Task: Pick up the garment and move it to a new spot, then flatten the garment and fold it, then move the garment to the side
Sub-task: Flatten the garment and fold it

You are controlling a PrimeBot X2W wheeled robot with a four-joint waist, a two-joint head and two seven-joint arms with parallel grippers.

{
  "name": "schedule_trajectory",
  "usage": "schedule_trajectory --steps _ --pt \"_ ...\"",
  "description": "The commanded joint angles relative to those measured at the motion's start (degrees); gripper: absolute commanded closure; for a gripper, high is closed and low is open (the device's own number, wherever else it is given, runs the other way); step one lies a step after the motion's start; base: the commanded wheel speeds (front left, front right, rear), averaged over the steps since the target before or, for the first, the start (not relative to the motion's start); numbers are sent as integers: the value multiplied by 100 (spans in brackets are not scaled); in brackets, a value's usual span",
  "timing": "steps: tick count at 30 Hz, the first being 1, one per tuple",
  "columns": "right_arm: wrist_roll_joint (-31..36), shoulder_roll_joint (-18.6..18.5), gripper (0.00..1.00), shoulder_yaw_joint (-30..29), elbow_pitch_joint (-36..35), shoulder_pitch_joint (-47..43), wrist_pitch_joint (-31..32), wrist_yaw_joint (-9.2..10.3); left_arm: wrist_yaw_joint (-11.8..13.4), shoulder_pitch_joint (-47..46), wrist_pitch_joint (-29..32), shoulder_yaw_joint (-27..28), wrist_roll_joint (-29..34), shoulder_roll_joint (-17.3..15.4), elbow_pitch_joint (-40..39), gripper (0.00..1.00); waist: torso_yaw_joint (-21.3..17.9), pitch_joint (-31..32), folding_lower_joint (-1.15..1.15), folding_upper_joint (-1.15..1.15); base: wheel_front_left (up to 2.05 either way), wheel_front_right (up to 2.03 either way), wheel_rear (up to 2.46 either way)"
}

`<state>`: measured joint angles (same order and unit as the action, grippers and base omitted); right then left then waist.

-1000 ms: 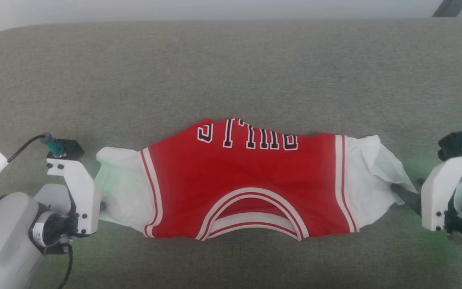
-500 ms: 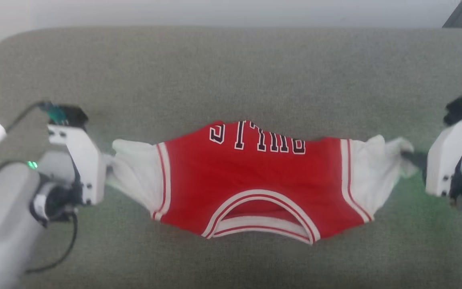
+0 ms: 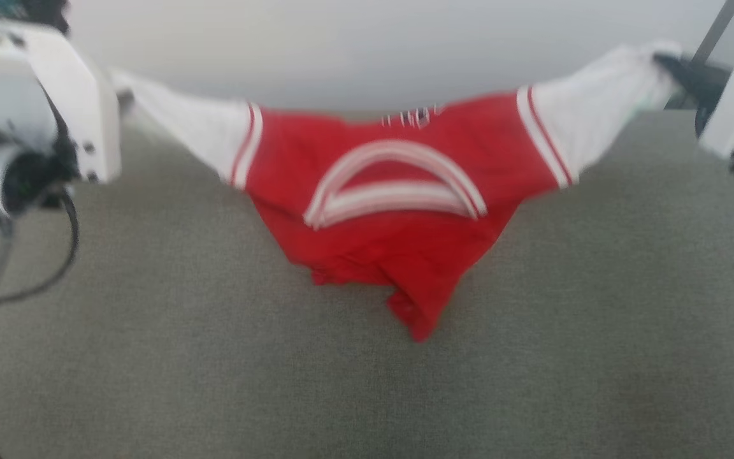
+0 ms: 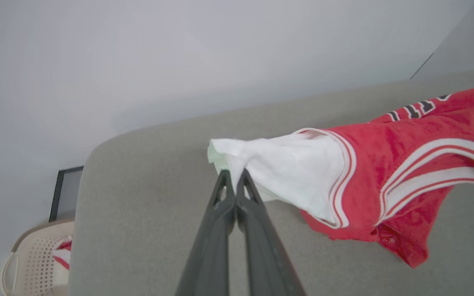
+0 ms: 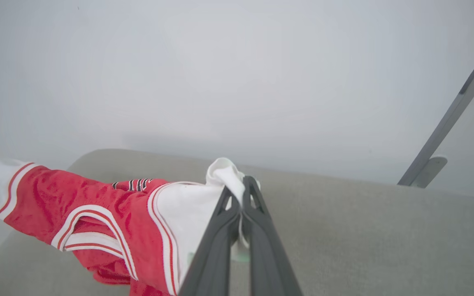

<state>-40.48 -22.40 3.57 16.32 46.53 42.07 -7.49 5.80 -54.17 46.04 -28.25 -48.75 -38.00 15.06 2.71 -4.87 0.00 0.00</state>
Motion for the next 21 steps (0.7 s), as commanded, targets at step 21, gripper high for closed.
schedule_trajectory --steps 21 --pt "1407 504 100 -69 1396 2254 -1979 1 -492 -2242 -1373 22 781 596 1058 100 -6 -663 0 0 0 0 0"
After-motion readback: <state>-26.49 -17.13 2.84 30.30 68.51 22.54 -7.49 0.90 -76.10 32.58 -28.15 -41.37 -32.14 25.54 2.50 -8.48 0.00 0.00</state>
